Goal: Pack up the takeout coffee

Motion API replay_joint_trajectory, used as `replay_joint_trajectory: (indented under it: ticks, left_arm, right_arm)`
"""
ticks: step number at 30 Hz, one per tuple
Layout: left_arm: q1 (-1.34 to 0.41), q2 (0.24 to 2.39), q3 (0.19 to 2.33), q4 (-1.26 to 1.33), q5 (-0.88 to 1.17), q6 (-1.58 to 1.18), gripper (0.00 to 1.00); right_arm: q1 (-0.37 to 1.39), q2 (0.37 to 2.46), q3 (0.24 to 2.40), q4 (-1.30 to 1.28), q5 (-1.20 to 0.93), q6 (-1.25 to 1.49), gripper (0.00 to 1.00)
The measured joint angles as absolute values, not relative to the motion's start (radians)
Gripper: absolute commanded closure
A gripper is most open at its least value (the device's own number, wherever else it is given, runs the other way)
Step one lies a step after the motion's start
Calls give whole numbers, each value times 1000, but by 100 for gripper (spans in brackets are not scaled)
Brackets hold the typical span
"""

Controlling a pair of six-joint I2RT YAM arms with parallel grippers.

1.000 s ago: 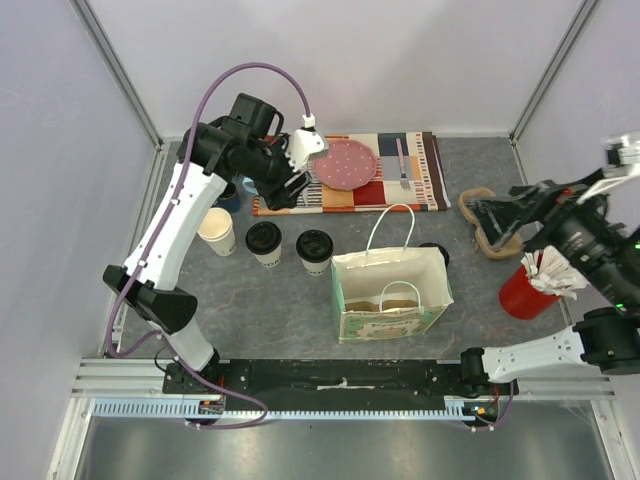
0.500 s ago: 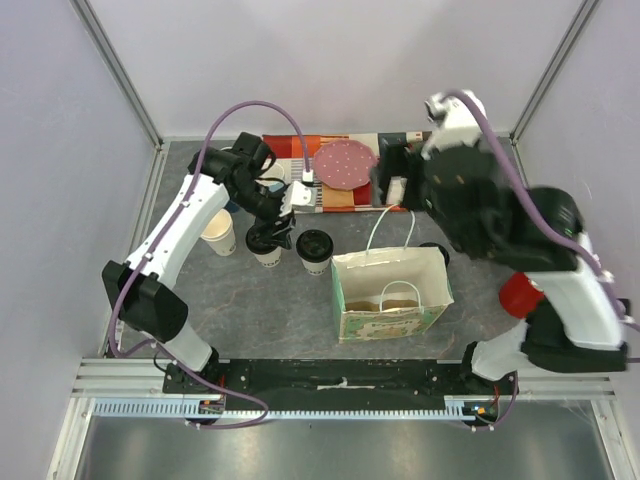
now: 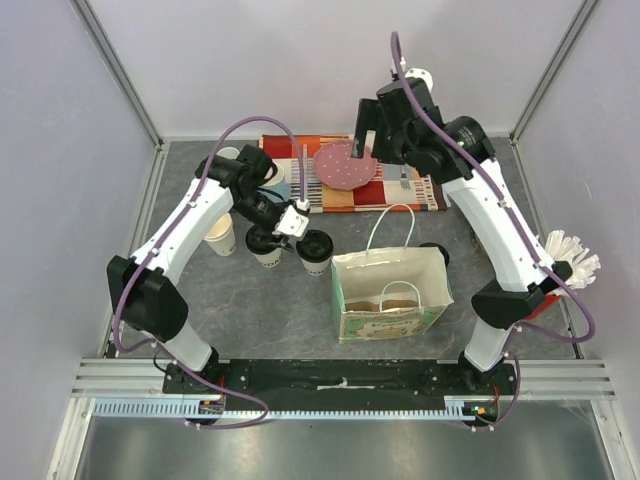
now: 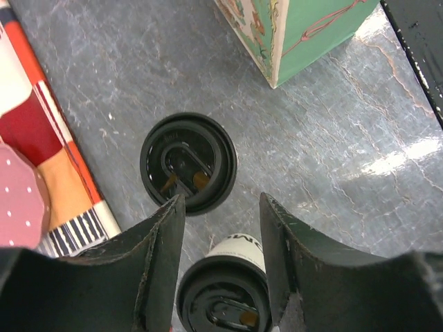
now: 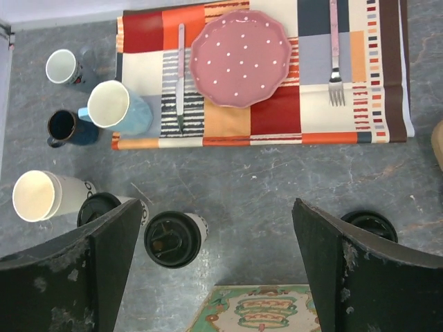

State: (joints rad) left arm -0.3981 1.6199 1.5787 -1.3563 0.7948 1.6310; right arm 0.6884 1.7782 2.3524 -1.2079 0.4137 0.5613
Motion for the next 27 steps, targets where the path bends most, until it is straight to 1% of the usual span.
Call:
replay_joint_trajectory:
  ticks: [5, 9, 13, 19, 27]
  left_arm:
    - [-429, 1646, 1579, -1355, 792, 1724, 46]
    - [-457, 1668, 1567, -1353, 759, 1779, 47]
    - [-485, 1709, 1566, -1357, 730, 1798, 49]
    - [-487, 1874, 1729, -1334, 669, 1851, 51]
    - [-478, 1854, 1701, -1336, 619, 1942, 51]
  right_arm:
    - [606, 1740, 2332, -1187, 355, 537, 2]
    - [548, 1660, 2229, -1172, 302, 492, 2]
    - [489, 1625, 2170, -1171, 257, 458, 2]
    - [448, 1595, 2079, -1167, 191, 423, 2]
    - [421, 1505, 1991, -1167, 170, 422, 2]
